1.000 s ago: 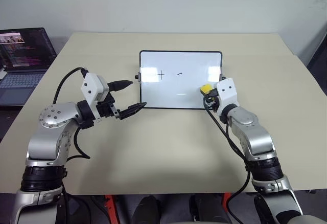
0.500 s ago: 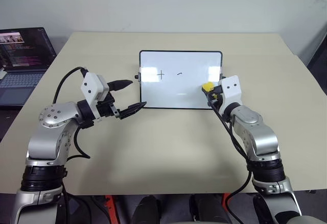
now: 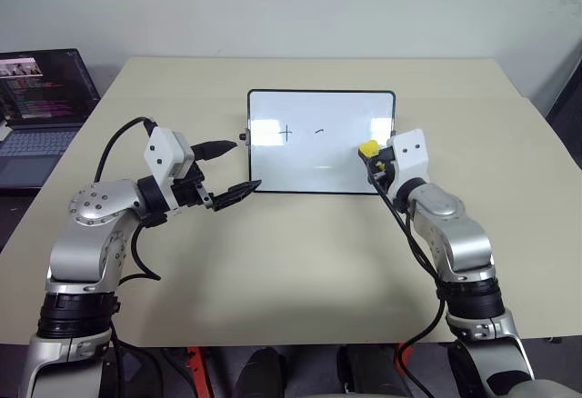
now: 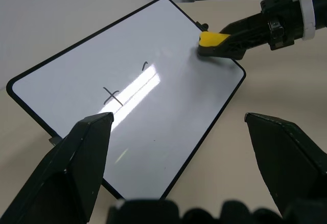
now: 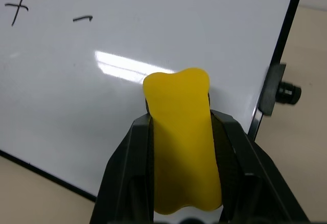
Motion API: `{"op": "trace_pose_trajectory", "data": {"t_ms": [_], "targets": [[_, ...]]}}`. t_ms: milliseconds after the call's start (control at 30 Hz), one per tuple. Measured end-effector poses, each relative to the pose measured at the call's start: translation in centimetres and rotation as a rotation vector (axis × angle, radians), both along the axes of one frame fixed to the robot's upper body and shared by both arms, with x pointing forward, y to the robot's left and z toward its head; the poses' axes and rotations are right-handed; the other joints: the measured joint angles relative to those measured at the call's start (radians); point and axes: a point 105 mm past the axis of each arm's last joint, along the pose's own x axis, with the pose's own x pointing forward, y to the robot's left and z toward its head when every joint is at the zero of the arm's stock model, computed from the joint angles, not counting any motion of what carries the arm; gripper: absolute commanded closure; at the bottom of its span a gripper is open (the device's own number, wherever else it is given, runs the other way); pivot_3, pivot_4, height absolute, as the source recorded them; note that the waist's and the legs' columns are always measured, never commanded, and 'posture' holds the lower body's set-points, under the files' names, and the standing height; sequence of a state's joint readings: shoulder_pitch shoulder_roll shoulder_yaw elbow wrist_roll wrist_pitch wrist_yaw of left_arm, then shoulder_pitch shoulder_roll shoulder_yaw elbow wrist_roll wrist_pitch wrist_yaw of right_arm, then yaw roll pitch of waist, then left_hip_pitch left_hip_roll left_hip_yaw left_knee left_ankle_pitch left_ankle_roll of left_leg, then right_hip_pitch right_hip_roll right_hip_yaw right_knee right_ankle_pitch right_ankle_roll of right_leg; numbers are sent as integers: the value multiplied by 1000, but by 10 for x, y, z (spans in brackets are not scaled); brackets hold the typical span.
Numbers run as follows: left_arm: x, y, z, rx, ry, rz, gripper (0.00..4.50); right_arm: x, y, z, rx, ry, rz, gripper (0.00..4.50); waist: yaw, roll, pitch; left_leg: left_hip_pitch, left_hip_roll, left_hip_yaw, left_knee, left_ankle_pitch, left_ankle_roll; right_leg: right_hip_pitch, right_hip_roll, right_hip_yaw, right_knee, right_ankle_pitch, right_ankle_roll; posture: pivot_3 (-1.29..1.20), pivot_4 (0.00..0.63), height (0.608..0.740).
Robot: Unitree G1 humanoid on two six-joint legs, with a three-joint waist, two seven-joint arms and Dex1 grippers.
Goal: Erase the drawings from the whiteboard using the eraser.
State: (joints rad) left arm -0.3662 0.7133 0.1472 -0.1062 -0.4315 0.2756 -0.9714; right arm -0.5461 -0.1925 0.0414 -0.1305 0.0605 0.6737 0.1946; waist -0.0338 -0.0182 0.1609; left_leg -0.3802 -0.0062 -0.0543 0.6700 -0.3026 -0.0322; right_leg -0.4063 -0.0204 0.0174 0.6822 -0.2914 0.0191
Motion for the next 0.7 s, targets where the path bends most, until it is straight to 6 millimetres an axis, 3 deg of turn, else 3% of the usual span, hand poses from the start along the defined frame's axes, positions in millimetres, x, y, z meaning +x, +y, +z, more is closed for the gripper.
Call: {"op": "trace_pose_trajectory", "data": {"t_ms": [367, 533, 700], "targets": [[4, 4, 0, -2, -6, 13, 0, 26, 48, 26, 58, -82, 86, 3290, -1, 0, 0, 0, 0, 0, 0, 0, 0, 0, 0, 0, 0, 0, 0, 0, 150, 740], [4, 4, 0, -2, -8, 13, 0, 36, 84, 38, 53, -136, 155, 3290, -9, 0, 0, 0, 0, 0, -1, 0, 0, -1, 0, 0, 0, 0, 0, 0, 150, 740], [3, 5, -4, -1, 6, 18, 0, 44, 89, 34, 40, -146, 168, 3290, -12, 0, 0, -1, 0, 0, -1, 0, -1, -1, -1, 0, -1, 0, 0, 0, 150, 740]]}}
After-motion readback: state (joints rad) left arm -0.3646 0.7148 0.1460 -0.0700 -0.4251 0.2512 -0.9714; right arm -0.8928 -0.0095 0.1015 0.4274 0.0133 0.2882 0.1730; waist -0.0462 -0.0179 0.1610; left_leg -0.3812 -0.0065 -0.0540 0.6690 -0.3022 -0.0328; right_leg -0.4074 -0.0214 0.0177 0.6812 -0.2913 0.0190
